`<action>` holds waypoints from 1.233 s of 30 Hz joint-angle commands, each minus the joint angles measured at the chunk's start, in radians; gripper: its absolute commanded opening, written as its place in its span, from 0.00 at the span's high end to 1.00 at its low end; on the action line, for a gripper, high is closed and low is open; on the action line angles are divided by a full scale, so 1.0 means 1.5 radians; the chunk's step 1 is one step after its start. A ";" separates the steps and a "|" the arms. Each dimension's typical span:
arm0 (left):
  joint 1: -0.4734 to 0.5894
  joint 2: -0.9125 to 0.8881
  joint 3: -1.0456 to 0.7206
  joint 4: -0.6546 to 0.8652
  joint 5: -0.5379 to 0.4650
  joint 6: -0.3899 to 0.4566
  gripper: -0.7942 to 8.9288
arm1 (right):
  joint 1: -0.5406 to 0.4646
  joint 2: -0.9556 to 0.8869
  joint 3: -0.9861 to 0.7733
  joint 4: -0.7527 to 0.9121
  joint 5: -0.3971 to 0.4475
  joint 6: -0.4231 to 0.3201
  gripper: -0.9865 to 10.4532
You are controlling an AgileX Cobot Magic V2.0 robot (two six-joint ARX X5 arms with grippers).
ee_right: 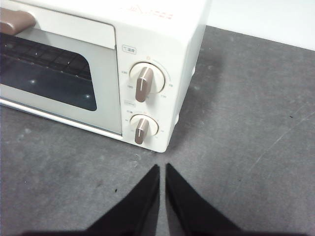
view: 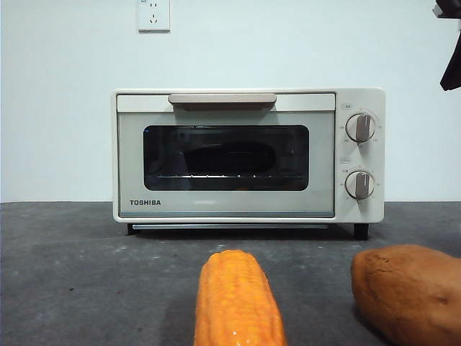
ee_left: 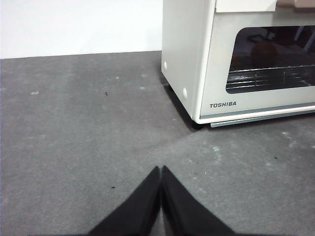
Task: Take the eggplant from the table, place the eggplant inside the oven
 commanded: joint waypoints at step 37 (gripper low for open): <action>0.000 -0.001 -0.018 0.008 -0.002 0.006 0.91 | -0.221 -0.473 -0.293 0.026 -0.063 -0.039 0.91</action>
